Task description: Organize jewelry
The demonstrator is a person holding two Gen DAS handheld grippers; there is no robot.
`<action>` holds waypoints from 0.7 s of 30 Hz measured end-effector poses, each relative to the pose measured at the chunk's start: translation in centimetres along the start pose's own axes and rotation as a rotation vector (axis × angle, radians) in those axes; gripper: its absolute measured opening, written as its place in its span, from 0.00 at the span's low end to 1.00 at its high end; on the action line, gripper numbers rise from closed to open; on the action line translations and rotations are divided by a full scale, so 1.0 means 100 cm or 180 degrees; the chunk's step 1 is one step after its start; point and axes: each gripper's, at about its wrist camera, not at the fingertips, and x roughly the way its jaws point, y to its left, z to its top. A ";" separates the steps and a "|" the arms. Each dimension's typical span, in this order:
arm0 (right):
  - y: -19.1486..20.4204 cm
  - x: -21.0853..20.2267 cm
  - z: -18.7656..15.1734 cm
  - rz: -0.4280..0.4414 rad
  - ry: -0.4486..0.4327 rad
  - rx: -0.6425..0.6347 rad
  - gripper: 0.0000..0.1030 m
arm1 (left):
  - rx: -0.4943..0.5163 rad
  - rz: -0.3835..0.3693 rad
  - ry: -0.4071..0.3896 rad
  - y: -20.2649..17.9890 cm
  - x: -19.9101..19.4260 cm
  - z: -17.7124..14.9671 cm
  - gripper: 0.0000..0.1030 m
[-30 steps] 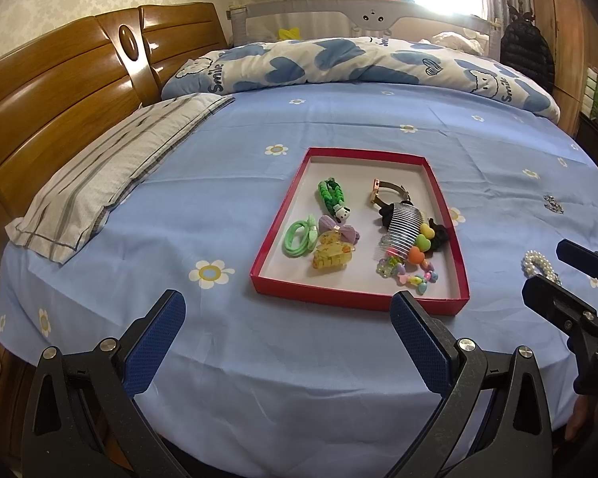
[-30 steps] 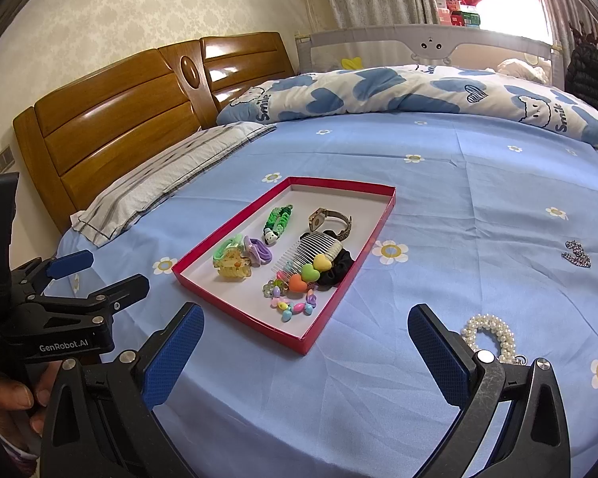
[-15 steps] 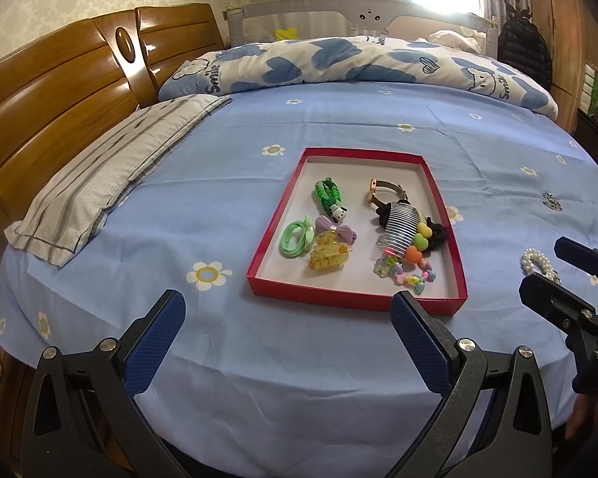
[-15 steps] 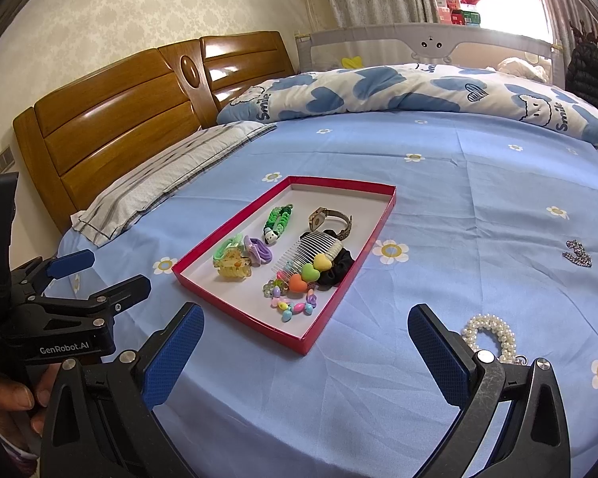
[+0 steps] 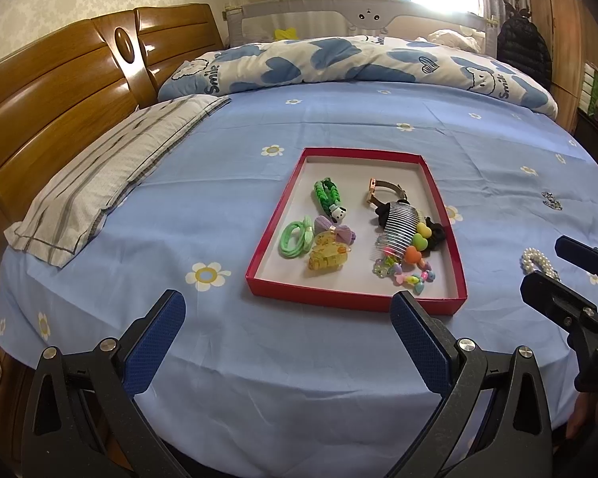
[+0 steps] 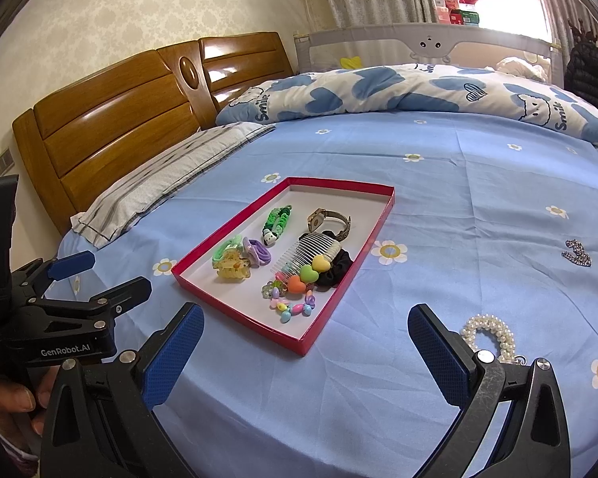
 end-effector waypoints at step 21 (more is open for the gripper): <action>-0.003 0.002 0.000 -0.0001 0.0027 0.0029 1.00 | 0.0002 -0.0025 0.0035 0.000 0.008 0.001 1.00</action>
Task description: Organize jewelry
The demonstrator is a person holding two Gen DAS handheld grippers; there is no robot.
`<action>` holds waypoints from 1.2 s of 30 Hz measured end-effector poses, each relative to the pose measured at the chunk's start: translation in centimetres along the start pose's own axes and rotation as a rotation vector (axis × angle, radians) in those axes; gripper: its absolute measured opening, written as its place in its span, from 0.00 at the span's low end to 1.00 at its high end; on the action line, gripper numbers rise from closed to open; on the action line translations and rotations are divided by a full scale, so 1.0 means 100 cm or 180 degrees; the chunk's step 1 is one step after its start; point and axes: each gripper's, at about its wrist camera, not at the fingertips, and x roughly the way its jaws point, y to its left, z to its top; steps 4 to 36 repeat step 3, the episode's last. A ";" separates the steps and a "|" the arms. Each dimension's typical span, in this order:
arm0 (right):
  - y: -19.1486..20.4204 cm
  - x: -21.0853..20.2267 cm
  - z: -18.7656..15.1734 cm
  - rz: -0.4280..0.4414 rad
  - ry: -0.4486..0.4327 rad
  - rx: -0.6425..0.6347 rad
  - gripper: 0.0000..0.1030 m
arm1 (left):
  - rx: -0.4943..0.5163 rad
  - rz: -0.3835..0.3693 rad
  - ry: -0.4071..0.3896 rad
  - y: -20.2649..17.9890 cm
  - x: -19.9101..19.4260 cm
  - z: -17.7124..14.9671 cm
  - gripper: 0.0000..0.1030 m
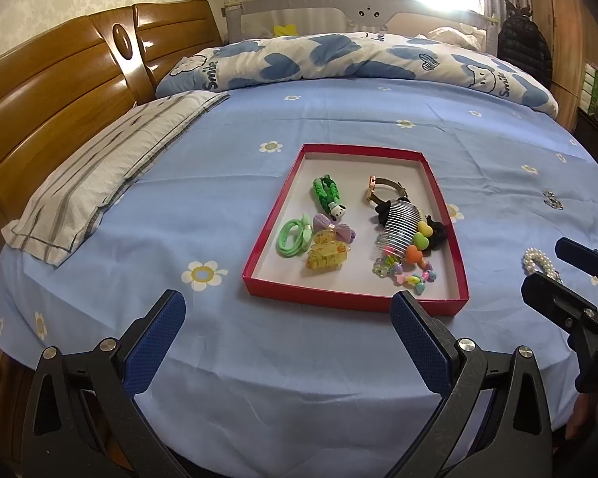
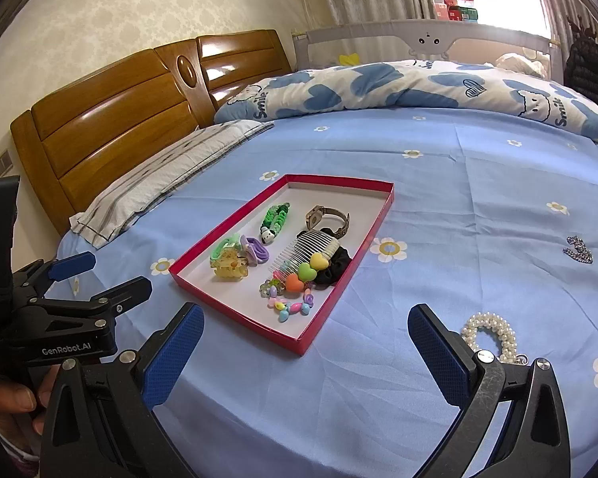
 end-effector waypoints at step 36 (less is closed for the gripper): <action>0.000 0.001 -0.001 -0.0009 0.0007 0.0005 1.00 | 0.0009 -0.0008 0.0008 -0.001 0.002 0.000 1.00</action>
